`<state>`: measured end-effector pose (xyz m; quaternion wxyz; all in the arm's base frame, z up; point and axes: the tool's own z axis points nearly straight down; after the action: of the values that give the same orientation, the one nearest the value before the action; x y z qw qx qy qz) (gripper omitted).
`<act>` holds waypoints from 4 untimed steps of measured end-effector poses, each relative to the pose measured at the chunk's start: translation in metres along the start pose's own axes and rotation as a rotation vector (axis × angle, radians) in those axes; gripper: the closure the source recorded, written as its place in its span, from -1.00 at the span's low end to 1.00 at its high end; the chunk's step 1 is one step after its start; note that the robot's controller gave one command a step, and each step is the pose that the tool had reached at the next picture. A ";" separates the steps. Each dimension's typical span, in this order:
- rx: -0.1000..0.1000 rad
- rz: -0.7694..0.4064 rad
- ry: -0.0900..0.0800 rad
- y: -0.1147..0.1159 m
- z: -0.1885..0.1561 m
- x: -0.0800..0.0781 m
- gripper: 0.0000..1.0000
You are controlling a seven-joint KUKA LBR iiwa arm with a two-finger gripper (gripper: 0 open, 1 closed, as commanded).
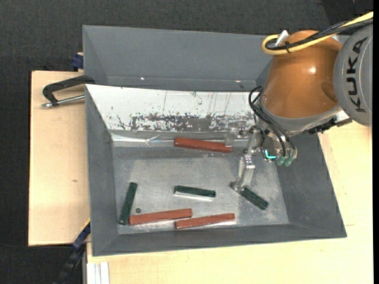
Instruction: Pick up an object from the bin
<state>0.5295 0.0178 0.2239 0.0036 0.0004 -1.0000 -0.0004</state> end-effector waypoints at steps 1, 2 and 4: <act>0.000 0.001 -0.009 0.000 -0.004 -0.002 -1.00; 0.000 -0.018 -0.016 0.011 0.044 0.012 -1.00; -0.001 -0.002 -0.007 0.051 0.140 0.023 1.00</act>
Offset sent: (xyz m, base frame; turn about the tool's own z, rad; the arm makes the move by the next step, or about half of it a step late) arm -0.0316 0.0234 -0.1032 -0.0392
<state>0.5051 0.0691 0.0843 -0.0001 0.0013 -1.0000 -0.0009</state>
